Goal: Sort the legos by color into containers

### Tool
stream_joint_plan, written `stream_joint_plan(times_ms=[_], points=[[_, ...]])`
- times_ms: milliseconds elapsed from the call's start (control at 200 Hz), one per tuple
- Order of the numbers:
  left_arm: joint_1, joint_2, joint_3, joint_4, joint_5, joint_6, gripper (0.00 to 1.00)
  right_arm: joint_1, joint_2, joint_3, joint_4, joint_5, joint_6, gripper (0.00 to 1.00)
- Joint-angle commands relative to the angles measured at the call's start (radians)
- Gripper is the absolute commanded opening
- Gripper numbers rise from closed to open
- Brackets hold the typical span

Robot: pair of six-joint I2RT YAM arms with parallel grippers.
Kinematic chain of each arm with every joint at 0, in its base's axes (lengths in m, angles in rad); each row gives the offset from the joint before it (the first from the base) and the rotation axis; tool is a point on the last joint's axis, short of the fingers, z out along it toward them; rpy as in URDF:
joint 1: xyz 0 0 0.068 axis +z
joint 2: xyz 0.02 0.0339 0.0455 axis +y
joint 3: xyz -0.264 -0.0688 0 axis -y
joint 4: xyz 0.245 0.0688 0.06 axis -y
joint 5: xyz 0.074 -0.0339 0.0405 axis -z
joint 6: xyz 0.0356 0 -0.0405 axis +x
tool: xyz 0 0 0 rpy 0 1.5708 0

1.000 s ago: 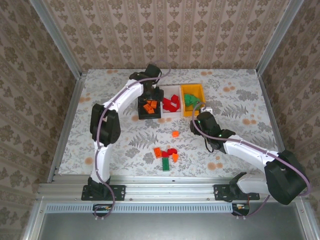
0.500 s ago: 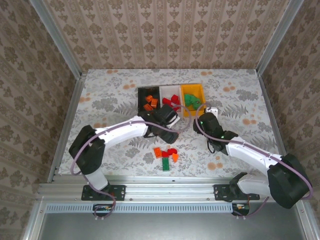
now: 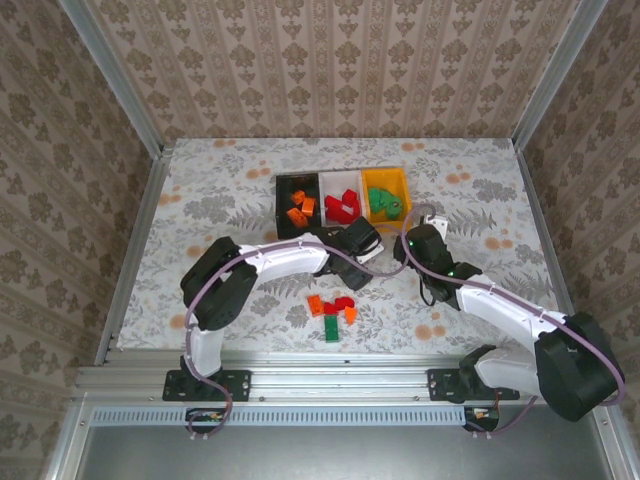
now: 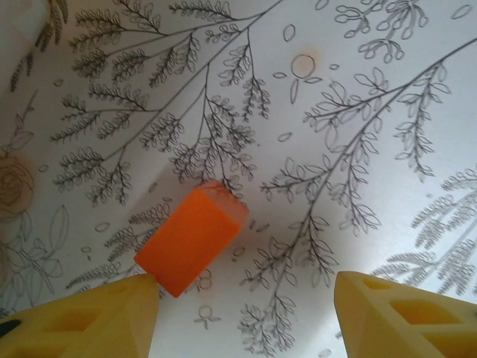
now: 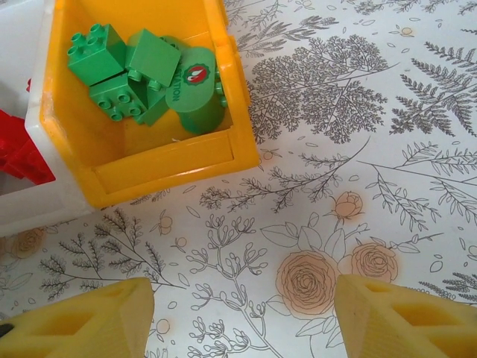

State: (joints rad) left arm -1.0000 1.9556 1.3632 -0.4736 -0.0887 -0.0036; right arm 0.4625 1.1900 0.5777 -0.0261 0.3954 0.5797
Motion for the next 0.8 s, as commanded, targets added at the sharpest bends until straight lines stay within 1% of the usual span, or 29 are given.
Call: stream_joint_plan(times_ms=[0, 230, 360, 460, 565, 620, 670, 750, 800], points=[[-0.001, 0.024, 0.028, -0.014, -0.057, 0.042, 0.63, -0.008, -0.022, -0.013, -0.004, -0.016, 0.011, 0.66], [0.003, 0.015, 0.036, -0.008, -0.046, 0.031, 0.6, -0.01, -0.023, -0.016, 0.003, -0.026, 0.008, 0.66], [0.002, -0.047, 0.017, -0.003, -0.037, 0.024, 0.6, -0.009, -0.024, -0.018, 0.008, -0.031, 0.006, 0.65], [0.015, -0.096, -0.007, 0.01, -0.021, 0.028, 0.62, -0.01, -0.024, -0.019, 0.01, -0.034, 0.005, 0.65], [0.036, -0.095, 0.005, -0.013, -0.023, 0.009, 0.67, -0.009, -0.023, -0.019, 0.013, -0.036, 0.003, 0.65], [0.044, -0.082, 0.011, -0.018, -0.002, -0.011, 0.71, -0.009, -0.023, -0.019, 0.013, -0.037, 0.002, 0.65], [0.043, -0.071, 0.011, -0.005, 0.016, -0.038, 0.76, -0.01, -0.023, -0.02, 0.013, -0.036, 0.001, 0.65], [0.039, -0.041, 0.034, -0.009, 0.008, -0.102, 0.87, -0.009, -0.023, -0.019, 0.012, -0.035, -0.002, 0.65], [0.037, -0.016, 0.062, -0.035, -0.001, -0.145, 0.9, -0.01, -0.023, -0.019, 0.013, -0.032, -0.004, 0.65]])
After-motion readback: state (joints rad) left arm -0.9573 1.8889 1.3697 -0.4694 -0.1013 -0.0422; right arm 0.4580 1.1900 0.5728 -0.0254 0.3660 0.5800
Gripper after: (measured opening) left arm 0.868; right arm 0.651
